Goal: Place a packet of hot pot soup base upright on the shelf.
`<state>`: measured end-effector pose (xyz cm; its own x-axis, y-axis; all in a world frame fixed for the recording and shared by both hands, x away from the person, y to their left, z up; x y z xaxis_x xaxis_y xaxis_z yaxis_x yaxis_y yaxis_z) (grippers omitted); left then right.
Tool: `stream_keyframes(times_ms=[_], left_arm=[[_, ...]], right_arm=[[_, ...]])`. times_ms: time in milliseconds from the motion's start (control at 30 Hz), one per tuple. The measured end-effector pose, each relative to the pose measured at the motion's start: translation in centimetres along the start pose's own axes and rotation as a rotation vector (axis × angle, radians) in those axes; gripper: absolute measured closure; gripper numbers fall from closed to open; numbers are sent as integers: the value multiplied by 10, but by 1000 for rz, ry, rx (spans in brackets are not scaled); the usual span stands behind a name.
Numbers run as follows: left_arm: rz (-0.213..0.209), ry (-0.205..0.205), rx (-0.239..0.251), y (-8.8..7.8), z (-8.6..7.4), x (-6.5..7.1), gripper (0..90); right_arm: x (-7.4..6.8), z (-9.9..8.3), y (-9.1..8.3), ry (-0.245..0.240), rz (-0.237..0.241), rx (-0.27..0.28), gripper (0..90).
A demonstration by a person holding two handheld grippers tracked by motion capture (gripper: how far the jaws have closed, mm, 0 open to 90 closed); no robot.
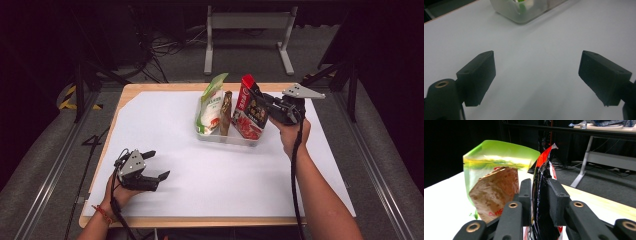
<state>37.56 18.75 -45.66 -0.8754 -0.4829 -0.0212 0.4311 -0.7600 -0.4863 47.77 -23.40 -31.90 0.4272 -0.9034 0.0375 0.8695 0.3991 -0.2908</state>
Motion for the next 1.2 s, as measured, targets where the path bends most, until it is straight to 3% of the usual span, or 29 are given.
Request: stream_keyframes(times_ms=[333,1200], left_arm=[[3,0,-6,0,0,0,150],[5,4,-7,0,0,1,150]], right_arm=[[3,1,-11,-16,5,-16,686],[6,-17,-39,-49,2,-22,702]])
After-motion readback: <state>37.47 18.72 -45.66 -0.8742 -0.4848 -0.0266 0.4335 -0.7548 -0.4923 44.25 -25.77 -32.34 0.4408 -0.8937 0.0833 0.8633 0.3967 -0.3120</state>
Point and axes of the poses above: each handheld gripper's, and its own axes: y roughly forward along the jaws, z roughly out of its top, x roughly to its right, the point moved 3 cm from there along y, roughly forward along the jaws, and after that the axes turned 9 degrees about -z, right-handed, at the moved point
